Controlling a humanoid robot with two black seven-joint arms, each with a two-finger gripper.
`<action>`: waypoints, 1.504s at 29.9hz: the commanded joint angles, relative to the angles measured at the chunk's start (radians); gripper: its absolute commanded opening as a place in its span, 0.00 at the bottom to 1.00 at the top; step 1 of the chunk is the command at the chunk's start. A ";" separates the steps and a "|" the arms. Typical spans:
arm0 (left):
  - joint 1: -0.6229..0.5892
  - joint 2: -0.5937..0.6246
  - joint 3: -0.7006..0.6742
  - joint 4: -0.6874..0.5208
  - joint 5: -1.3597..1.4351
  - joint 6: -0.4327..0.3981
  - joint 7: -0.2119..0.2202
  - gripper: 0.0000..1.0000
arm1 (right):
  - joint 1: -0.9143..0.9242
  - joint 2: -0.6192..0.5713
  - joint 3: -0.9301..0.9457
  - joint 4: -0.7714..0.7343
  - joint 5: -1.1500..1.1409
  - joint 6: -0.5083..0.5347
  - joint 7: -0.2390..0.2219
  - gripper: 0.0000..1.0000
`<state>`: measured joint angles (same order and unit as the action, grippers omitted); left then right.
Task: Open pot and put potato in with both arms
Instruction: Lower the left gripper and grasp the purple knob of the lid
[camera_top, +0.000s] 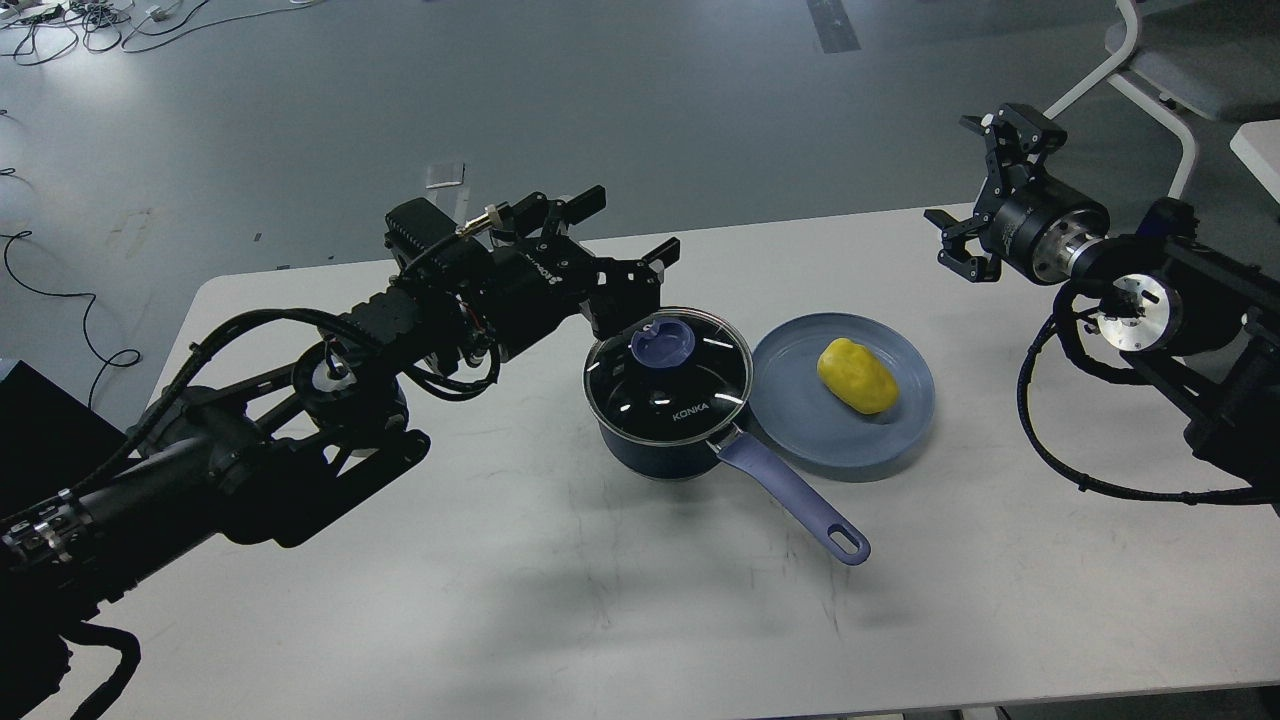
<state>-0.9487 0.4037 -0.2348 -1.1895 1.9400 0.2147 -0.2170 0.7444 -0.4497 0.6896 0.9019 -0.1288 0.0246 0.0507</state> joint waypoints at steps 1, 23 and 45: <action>-0.012 -0.037 0.034 0.019 0.022 0.000 0.001 0.98 | 0.000 0.000 -0.002 0.000 0.000 -0.002 -0.002 1.00; 0.076 -0.106 0.049 0.111 0.066 0.003 0.002 0.98 | -0.010 0.000 -0.007 0.003 -0.002 0.001 -0.002 1.00; 0.117 -0.111 0.049 0.153 0.065 0.011 0.002 0.98 | -0.016 0.000 -0.012 0.006 -0.002 0.003 0.000 1.00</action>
<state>-0.8394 0.2948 -0.1846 -1.0490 2.0060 0.2240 -0.2145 0.7287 -0.4497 0.6779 0.9070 -0.1304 0.0263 0.0491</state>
